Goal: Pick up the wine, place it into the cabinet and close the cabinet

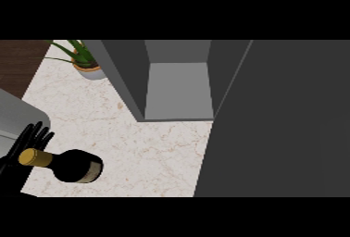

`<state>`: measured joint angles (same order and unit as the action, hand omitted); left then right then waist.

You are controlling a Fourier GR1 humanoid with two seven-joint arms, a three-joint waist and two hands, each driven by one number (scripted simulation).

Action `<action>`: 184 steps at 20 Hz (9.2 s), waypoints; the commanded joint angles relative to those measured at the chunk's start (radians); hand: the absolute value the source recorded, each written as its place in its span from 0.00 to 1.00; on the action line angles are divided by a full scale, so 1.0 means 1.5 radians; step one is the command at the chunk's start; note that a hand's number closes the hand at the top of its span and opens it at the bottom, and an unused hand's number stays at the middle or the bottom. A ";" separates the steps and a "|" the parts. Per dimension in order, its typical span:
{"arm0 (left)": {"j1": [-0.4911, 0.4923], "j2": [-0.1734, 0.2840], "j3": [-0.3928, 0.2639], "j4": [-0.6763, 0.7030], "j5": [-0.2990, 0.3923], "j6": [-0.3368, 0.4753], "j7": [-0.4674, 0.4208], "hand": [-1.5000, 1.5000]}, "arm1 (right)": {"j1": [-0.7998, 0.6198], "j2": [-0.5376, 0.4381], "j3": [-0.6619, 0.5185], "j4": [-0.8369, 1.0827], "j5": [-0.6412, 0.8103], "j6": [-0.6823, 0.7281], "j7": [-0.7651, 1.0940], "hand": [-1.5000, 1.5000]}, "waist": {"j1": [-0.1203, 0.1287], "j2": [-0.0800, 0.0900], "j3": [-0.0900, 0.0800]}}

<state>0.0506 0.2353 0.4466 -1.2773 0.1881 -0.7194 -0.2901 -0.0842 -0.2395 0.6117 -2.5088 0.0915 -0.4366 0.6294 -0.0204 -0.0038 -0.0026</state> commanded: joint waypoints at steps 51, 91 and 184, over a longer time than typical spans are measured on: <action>-0.135 -0.108 -0.169 0.313 -0.125 0.264 -0.311 1.00 | 0.076 -0.148 0.052 -0.145 0.052 -0.072 -0.037 0.00 | 0.002 -0.002 0.001; -0.155 -0.157 -0.504 -0.058 -0.050 0.619 -0.015 1.00 | 0.143 -0.195 0.014 -0.153 -0.013 -0.083 -0.112 0.00 | 0.001 0.001 0.001; -0.849 -0.146 -0.323 0.745 0.185 0.570 -0.220 0.00 | 0.341 -0.207 -0.020 -0.118 -0.113 0.052 -0.370 0.00 | -0.032 0.010 0.001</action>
<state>-1.2085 0.0357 -0.0493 -0.1546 0.4582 0.1634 -0.6354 0.3621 -0.5243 0.5845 -2.5002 -0.0317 -0.3536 -0.0004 -0.0887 0.0221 -0.0019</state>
